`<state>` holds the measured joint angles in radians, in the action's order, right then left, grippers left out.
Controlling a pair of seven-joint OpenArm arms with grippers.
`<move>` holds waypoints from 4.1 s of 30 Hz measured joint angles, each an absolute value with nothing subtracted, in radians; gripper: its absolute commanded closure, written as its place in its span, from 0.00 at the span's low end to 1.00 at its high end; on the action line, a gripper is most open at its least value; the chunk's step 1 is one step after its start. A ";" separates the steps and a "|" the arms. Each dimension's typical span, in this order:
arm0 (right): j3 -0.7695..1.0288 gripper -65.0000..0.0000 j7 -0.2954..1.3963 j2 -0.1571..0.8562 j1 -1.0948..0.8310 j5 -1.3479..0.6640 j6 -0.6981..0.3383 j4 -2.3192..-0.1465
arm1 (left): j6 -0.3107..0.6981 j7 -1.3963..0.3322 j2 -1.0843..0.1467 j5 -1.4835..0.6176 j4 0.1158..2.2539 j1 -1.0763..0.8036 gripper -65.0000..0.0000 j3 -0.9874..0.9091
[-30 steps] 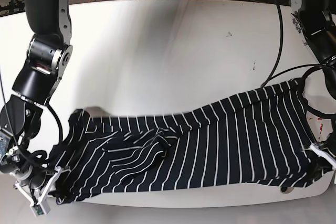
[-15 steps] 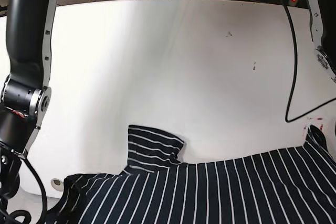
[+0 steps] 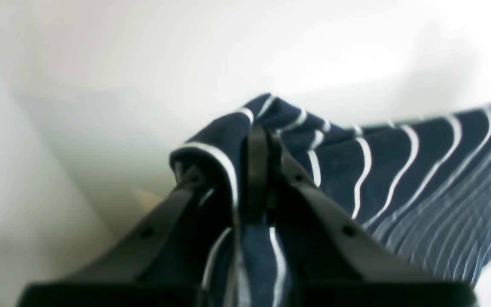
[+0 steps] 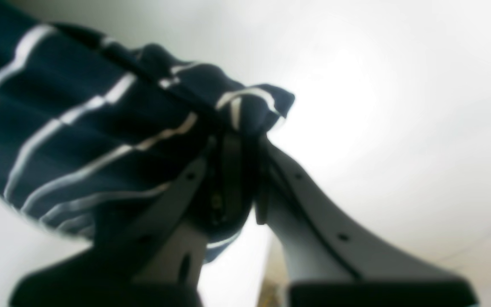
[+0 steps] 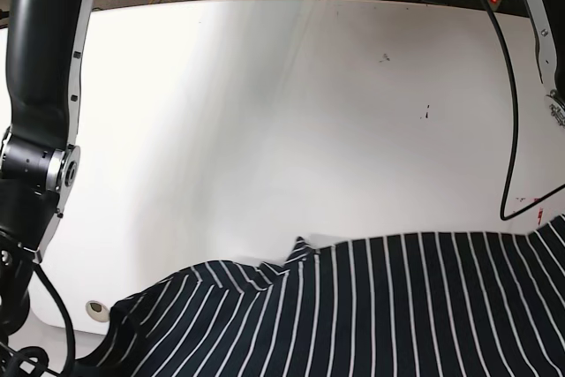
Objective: Fold the T-shirt properly
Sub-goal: 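Lift the shirt with both grippers and swing it up into the air, then lay the shirt down flat while pulling both grippers apart, then release the shirt edge and reposition both grippers along it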
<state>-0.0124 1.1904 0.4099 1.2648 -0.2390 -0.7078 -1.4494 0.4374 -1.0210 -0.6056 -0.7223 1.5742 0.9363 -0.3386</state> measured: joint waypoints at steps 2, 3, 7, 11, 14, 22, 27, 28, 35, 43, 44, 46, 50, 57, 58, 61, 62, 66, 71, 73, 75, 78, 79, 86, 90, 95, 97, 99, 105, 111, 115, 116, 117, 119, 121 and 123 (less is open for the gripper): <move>0.020 0.96 1.195 0.409 1.242 -0.236 -0.703 -1.520 | 0.430 -1.024 -0.607 -0.743 1.573 0.874 1.00 -0.339; 0.051 0.96 1.189 0.408 1.207 -0.237 -0.703 -1.571 | 0.430 -1.025 -0.606 -0.751 1.572 0.850 1.00 -0.339; 0.115 0.96 1.227 0.408 1.004 -0.240 -0.702 -1.657 | 0.434 -1.036 -0.594 -0.783 1.599 0.710 1.00 -0.366; 0.172 0.96 1.261 0.391 0.798 -0.240 -0.709 -1.743 | 0.434 -1.028 -0.572 -0.792 1.657 0.580 1.00 -0.414; 0.239 0.96 1.239 0.361 0.704 -0.240 -0.705 -1.807 | 0.427 -1.032 -0.550 -0.775 1.689 0.504 1.00 -0.419; 0.324 0.96 1.256 0.329 0.457 -0.226 -0.706 -1.925 | 0.434 -1.023 -0.504 -0.785 1.822 0.282 1.00 -0.440; 0.399 0.96 1.250 0.319 0.351 -0.269 -0.702 -1.956 | 0.430 -1.034 -0.460 -0.803 1.886 0.123 1.00 -0.468; 0.413 0.96 1.252 0.318 0.332 -0.276 -0.701 -1.955 | 0.430 -1.034 -0.453 -0.812 1.893 0.097 1.00 -0.475; 0.489 0.96 1.258 0.316 0.176 -0.357 -0.700 -1.954 | 0.429 -1.031 -0.439 -0.849 1.923 -0.084 1.00 -0.519; 0.578 0.96 1.261 0.310 -0.003 -0.473 -0.700 -1.955 | 0.428 -1.027 -0.437 -0.910 1.925 -0.274 1.00 -0.570; 0.585 0.96 1.261 0.310 -0.020 -0.477 -0.700 -1.955 | 0.427 -1.026 -0.435 -0.908 1.925 -0.294 1.00 -0.574; 0.595 0.96 1.261 0.310 -0.056 -0.488 -0.700 -1.955 | 0.427 -1.025 -0.436 -0.907 1.924 -0.335 1.00 -0.576; 0.595 0.96 1.259 0.310 -0.138 -0.513 -0.700 -1.954 | 0.427 -1.025 -0.436 -0.907 1.925 -0.390 1.00 -0.573; 0.595 0.96 1.258 0.311 -0.261 -0.522 -0.699 -1.953 | 0.427 -1.022 -0.481 -0.907 1.924 -0.492 1.00 -0.570; 0.595 0.96 1.258 0.311 -0.275 -0.522 -0.700 -1.953 | 0.429 -1.027 -0.498 -0.908 1.924 -0.507 1.00 -0.567; 0.595 0.95 1.258 0.310 -0.312 -0.522 -0.700 -1.951 | 0.427 -1.019 -0.525 -0.907 1.924 -0.531 1.00 -0.572; 0.595 0.95 1.258 0.310 -0.321 -0.521 -0.699 -1.951 | 0.427 -1.015 -0.528 -0.907 1.924 -0.535 1.00 -0.571; 0.594 0.95 1.250 0.316 -0.355 -0.521 -0.699 -1.931 | 0.434 -1.017 -0.572 -0.894 1.924 -0.585 1.00 -0.564; 0.587 0.95 1.240 0.358 -0.376 -0.539 -0.700 -1.859 | 0.509 -1.014 -0.578 -0.829 1.924 -0.588 0.99 -0.569; 0.587 0.95 1.238 0.375 -0.378 -0.540 -0.700 -1.837 | 0.568 -1.005 -0.576 -0.784 1.924 -0.588 0.98 -0.569; 0.588 0.91 1.240 0.382 -0.382 -0.540 -0.700 -1.835 | 0.616 -1.008 -0.571 -0.732 1.924 -0.588 0.88 -0.569; 0.585 0.75 1.240 0.379 -0.384 -0.540 -0.700 -1.836 | 0.669 -1.072 -0.571 -0.669 1.924 -0.585 0.63 -0.570; 0.585 0.68 1.243 0.380 -0.384 -0.540 -0.700 -1.836 | 0.679 -1.084 -0.572 -0.648 1.923 -0.585 0.54 -0.570; 0.591 0.32 1.258 0.379 -0.384 -0.521 -0.699 -1.836 | 0.696 -1.090 -0.575 -0.659 1.924 -0.588 0.28 -0.652; 0.591 0.35 1.257 0.377 -0.384 -0.524 -0.700 -1.836 | 0.698 -1.192 -0.605 -0.746 1.924 -0.585 0.31 -0.670; 0.591 0.36 1.257 0.376 -0.382 -0.526 -0.699 -1.856 | 0.697 -1.297 -0.667 -0.809 1.924 -0.585 0.31 -0.737; 0.591 0.36 1.256 0.376 -0.381 -0.529 -0.700 -1.873 | 0.697 -1.310 -0.696 -0.837 1.924 -0.585 0.31 -0.730; 0.591 0.36 1.253 0.376 -0.381 -0.529 -0.700 -1.883 | 0.697 -1.313 -0.712 -0.848 1.924 -0.585 0.30 -0.730; 0.592 0.36 1.256 0.376 -0.381 -0.522 -0.700 -1.885 | 0.697 -1.341 -0.762 -0.950 1.903 -0.585 0.30 -0.653; 0.592 0.36 1.258 0.377 -0.381 -0.521 -0.699 -1.887 | 0.697 -1.348 -0.776 -1.068 1.768 -0.581 0.31 -0.648; 0.592 0.36 1.258 0.374 -0.381 -0.525 -0.700 -1.892 | 0.697 -1.345 -0.773 -1.116 1.740 -0.558 0.31 -0.637; 0.592 0.35 1.258 0.374 -0.381 -0.521 -0.699 -1.892 | 0.697 -1.343 -0.770 -1.115 1.745 -0.548 0.31 -0.629; 0.596 0.35 1.258 0.371 -0.380 -0.521 -0.699 -1.892 | 0.697 -1.342 -0.762 -1.109 1.752 -0.532 0.31 -0.617; 0.611 0.35 1.259 0.351 -0.368 -0.520 -0.699 -1.892 | 0.697 -1.346 -0.723 -1.085 1.769 -0.487 0.31 -0.589; 0.656 0.35 1.262 0.324 -0.359 -0.535 -0.701 -1.892 | 0.697 -1.348 -0.681 -1.073 1.806 -0.446 0.31 -0.539; 0.727 0.35 1.296 0.313 -0.341 -0.556 -0.700 -1.892 | 0.697 -1.345 -0.651 -1.068 1.850 -0.423 0.31 -0.501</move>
